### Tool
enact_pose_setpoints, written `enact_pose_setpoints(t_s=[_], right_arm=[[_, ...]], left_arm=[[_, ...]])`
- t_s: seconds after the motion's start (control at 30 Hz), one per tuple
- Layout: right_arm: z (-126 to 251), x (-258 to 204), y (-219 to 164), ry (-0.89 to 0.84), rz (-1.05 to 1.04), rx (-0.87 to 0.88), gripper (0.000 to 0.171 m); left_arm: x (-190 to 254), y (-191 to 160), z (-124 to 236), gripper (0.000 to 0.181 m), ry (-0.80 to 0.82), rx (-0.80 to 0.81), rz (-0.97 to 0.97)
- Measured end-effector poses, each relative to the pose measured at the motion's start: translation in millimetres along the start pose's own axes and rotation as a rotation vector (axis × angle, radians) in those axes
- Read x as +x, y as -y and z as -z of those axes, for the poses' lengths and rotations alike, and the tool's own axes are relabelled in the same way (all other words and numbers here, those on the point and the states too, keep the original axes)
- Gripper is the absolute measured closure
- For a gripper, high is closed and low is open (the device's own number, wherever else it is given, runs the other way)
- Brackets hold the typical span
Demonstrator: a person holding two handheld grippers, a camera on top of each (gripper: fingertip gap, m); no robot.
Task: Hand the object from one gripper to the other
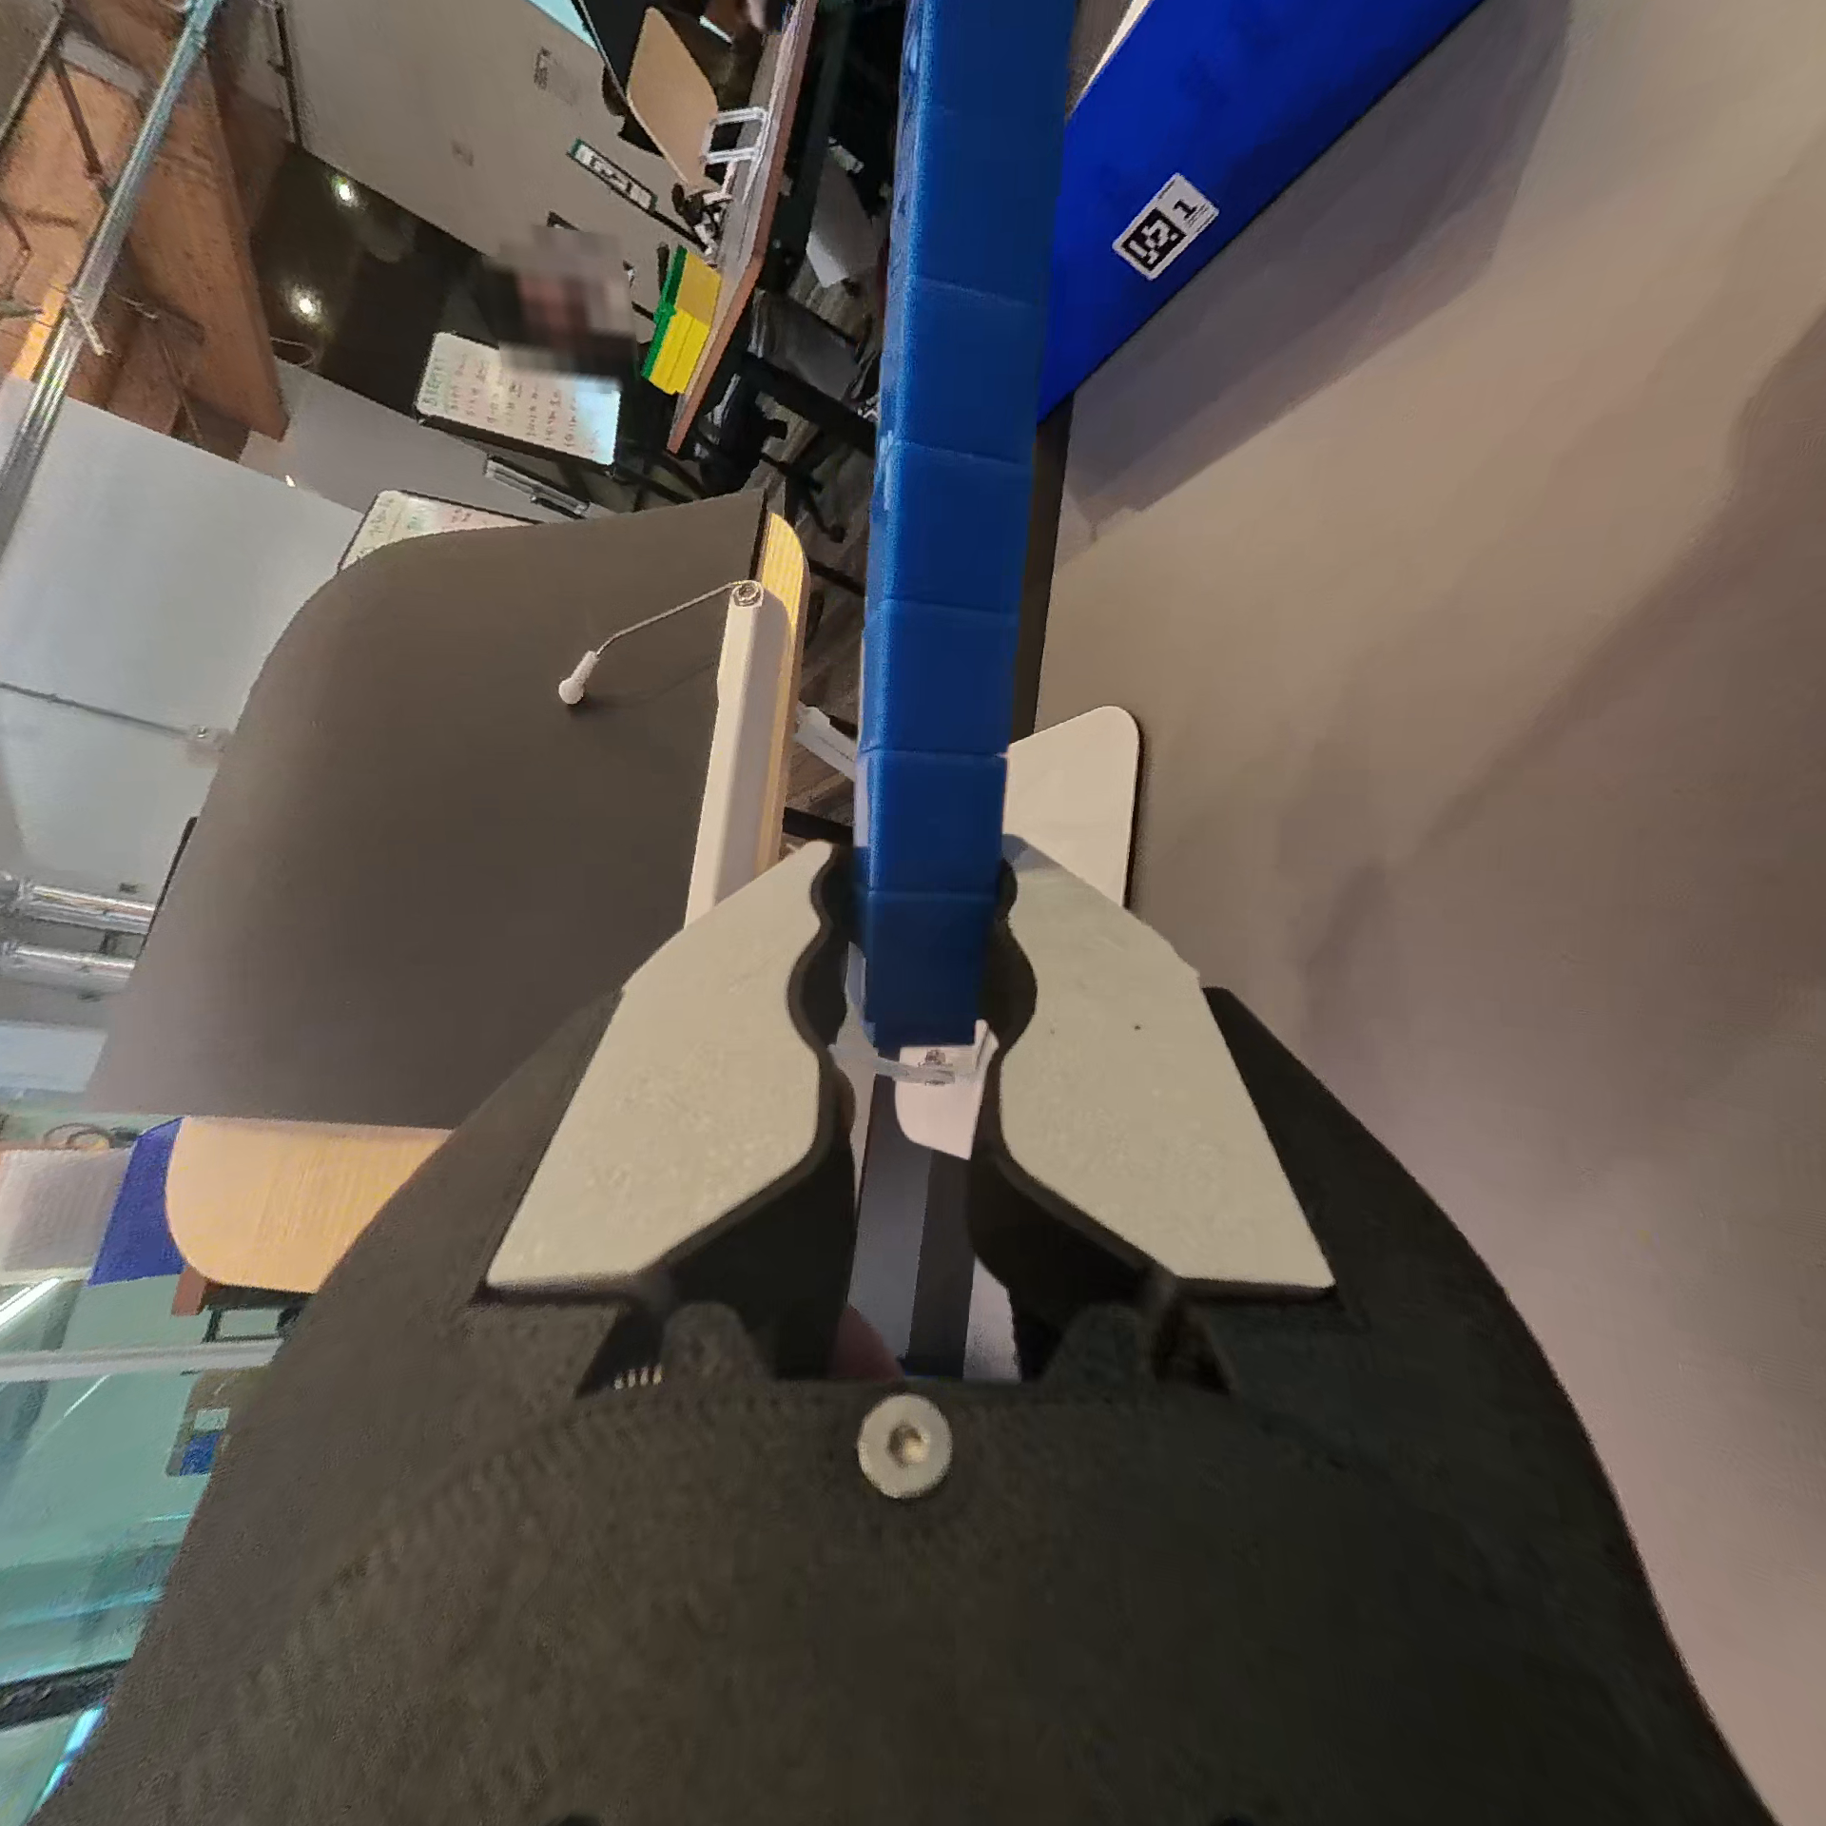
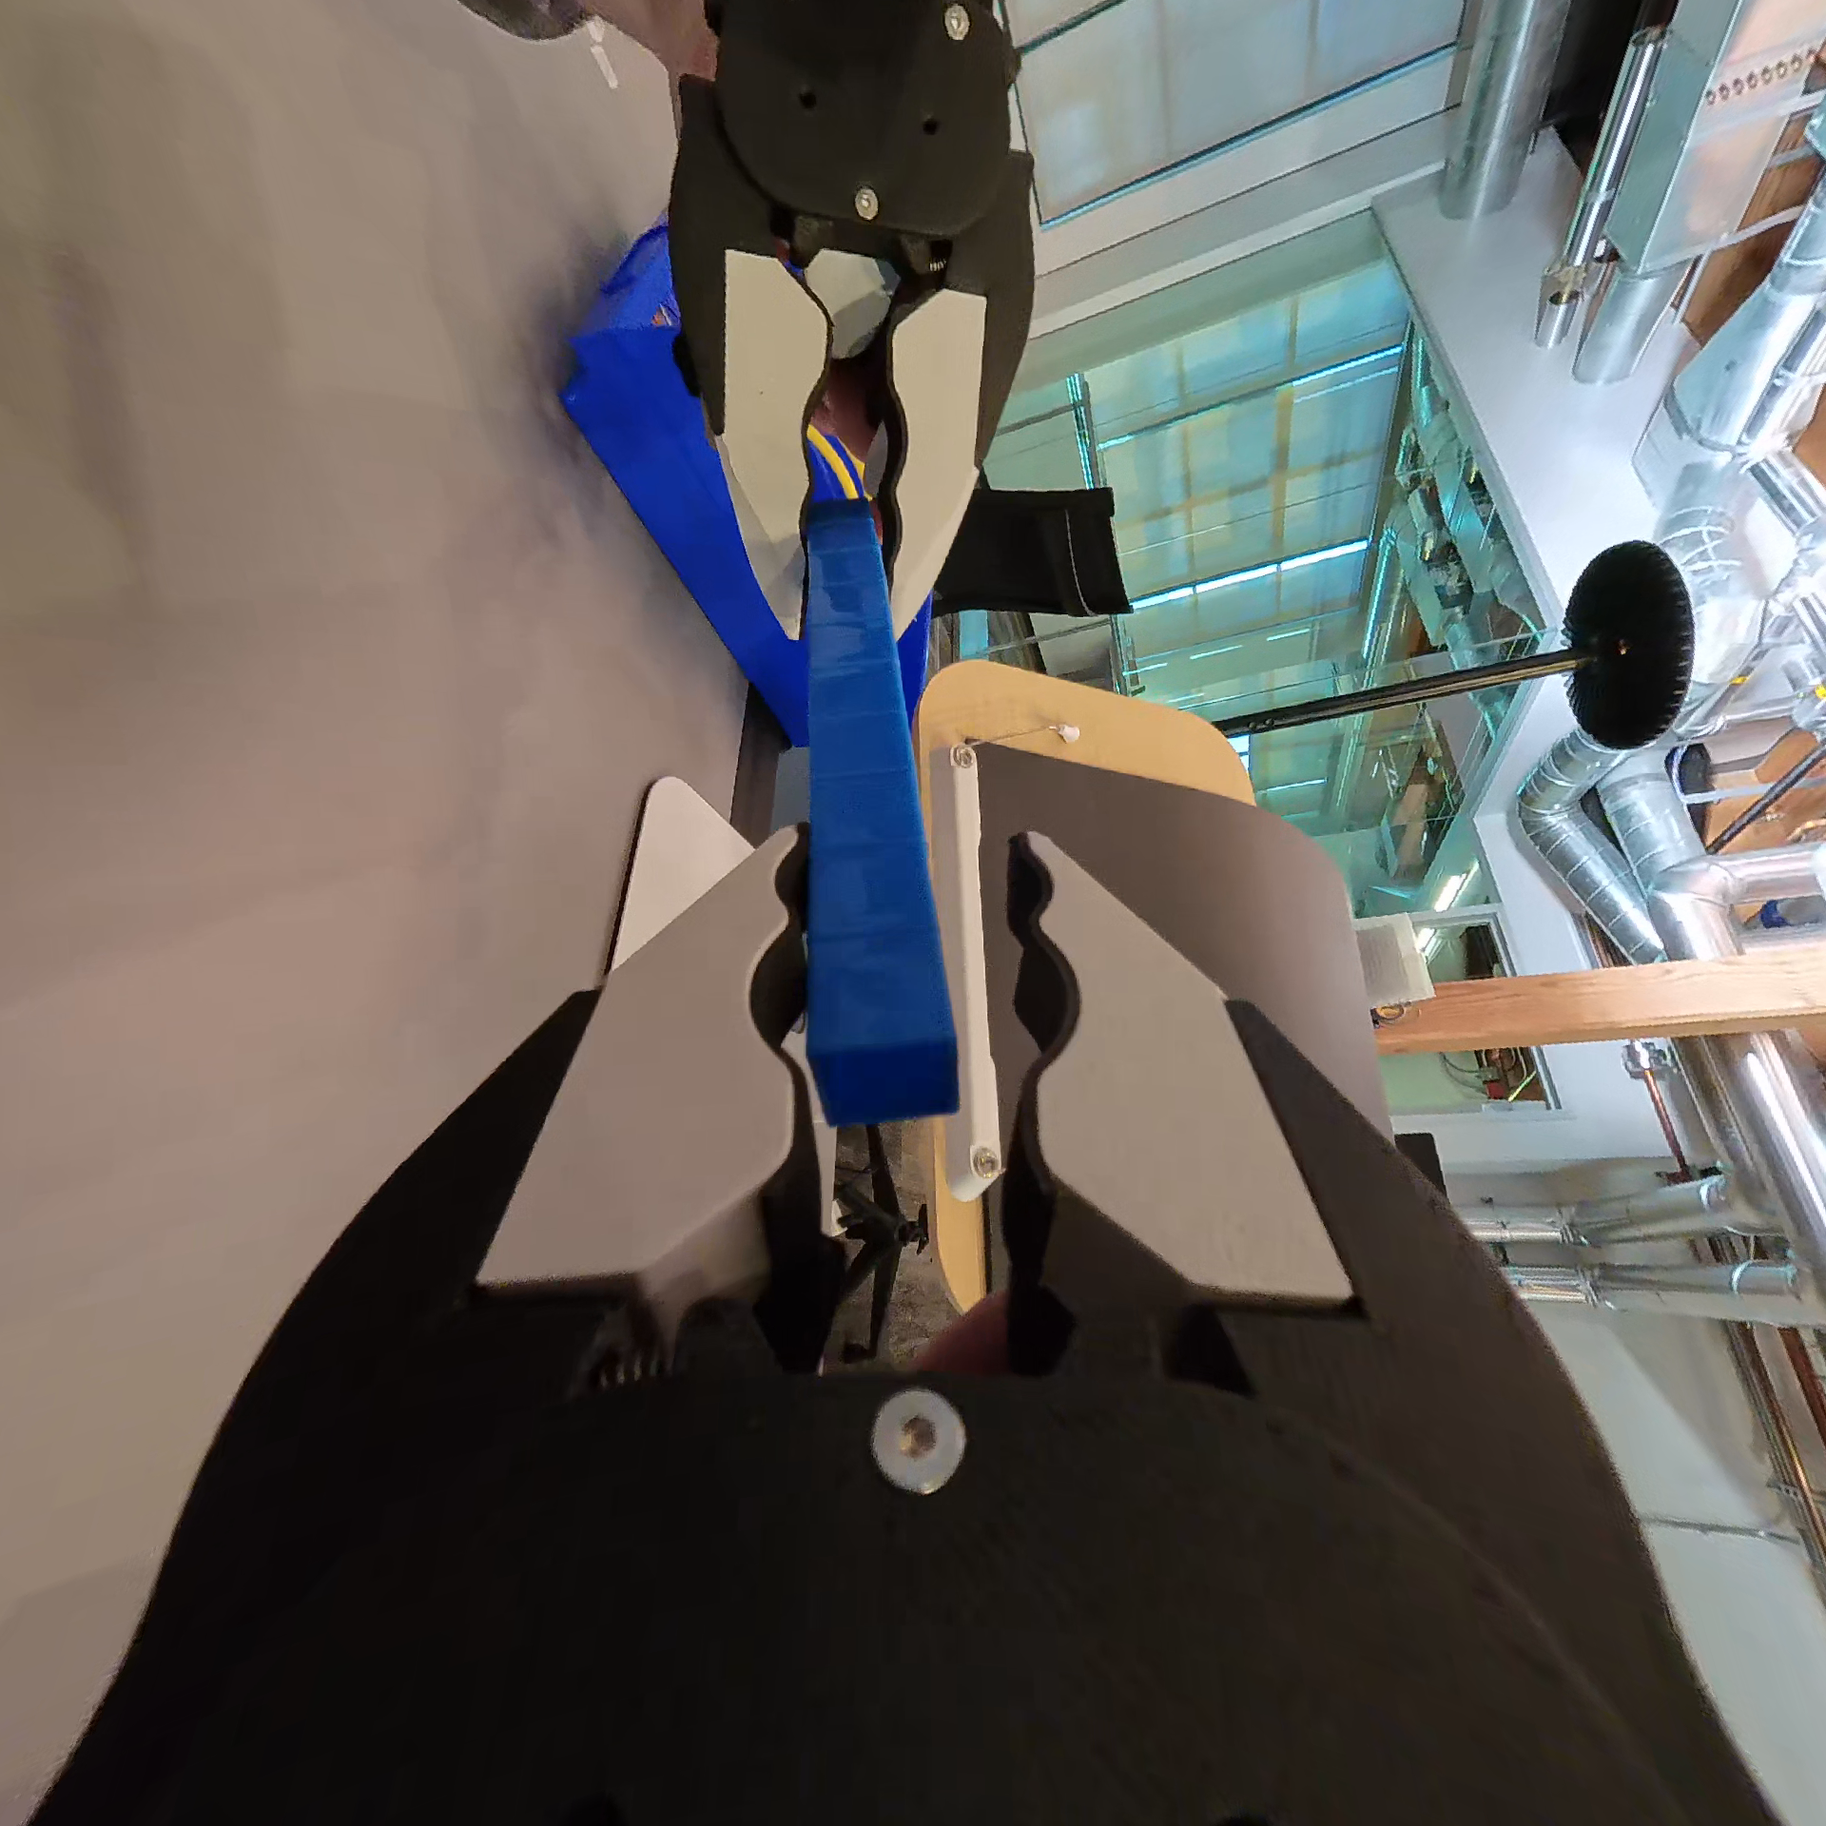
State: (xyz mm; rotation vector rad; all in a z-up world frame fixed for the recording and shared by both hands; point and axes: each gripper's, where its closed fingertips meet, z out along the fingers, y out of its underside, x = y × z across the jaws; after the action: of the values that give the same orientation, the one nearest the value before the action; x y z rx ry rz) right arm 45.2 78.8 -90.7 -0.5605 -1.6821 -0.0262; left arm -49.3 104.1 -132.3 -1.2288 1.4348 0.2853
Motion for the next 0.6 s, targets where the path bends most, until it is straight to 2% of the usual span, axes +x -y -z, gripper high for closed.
enact_pose_setpoints(t_s=[0.1,0.37,0.47,0.6], right_arm=[[-1,-3,6,0.012,0.002,0.018,0.148],[-3,-6,4,0.054,-0.077,-0.004,0.151],[-2,-1,-8,0.041,-0.136,-0.045,0.151],[2,8,-22,0.011,-0.222,-0.061,0.151]], left_arm=[[1,3,2,0.158,-0.016,0.015,0.013],[0,-1,0,0.158,0.000,-0.013,-0.003],[-3,-7,-4,0.135,0.043,-0.069,-0.062],[-15,-6,-4,0.126,0.117,-0.077,-0.070]])
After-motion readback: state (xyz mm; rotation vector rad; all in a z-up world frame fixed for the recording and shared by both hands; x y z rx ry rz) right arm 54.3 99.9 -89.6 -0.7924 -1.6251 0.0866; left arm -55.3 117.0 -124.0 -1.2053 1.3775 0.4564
